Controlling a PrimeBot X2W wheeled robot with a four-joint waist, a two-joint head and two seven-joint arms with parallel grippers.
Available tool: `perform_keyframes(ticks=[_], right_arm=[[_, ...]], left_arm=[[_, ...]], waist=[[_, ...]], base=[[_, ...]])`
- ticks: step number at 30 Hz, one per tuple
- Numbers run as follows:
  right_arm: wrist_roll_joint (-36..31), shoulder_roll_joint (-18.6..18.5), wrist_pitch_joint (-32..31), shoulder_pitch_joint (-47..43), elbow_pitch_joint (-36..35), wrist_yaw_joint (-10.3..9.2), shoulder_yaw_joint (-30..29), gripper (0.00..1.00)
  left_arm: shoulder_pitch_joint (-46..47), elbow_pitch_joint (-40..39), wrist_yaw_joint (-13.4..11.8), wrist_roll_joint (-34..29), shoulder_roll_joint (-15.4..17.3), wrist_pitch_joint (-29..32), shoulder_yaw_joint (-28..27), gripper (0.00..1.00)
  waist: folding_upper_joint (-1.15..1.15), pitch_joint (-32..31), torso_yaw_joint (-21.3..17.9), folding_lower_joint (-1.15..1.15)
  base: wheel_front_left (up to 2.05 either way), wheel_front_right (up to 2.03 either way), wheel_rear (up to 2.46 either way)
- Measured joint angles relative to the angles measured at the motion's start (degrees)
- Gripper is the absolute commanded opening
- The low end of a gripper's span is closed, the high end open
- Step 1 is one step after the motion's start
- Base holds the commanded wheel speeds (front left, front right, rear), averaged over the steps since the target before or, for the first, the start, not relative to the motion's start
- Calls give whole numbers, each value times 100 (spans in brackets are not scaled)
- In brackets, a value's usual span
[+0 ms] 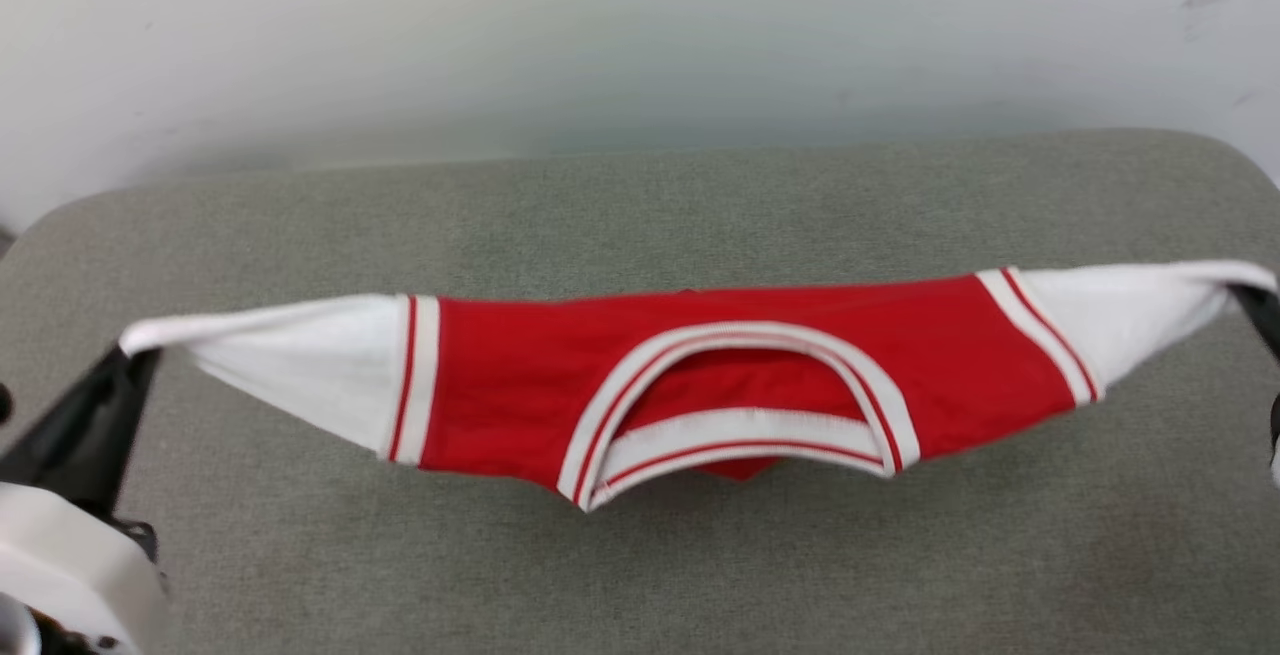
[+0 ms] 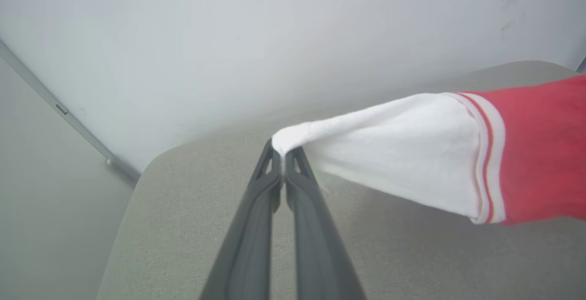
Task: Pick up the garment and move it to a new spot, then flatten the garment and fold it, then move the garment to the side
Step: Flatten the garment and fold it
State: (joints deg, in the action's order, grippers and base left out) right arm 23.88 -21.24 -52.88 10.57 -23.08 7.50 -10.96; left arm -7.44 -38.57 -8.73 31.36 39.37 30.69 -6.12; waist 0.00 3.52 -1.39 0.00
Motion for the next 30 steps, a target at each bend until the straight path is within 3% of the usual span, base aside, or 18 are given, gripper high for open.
perform_keyframes(ticks=[6,14,24,30], right_arm=[[364,-38,-404,1087,-151,0,-46,0],[436,-107,-486,2494,-40,0,85,0],[274,-235,-112,3706,276,0,616,0],[25,-737,472,4402,621,0,1003,0]], left_arm=[[460,-312,14,63,249,-96,-521,0],[1353,-456,-58,176,397,-324,-862,0],[2709,14,-68,216,550,-711,-666,0],[4043,676,172,318,802,-867,-321,0]], waist=[[0,-132,-145,0],[0,-34,-233,0],[0,347,-308,0],[0,843,-295,0]], base=[[0,0,0],[0,0,0],[0,0,0],[0,0,0]])
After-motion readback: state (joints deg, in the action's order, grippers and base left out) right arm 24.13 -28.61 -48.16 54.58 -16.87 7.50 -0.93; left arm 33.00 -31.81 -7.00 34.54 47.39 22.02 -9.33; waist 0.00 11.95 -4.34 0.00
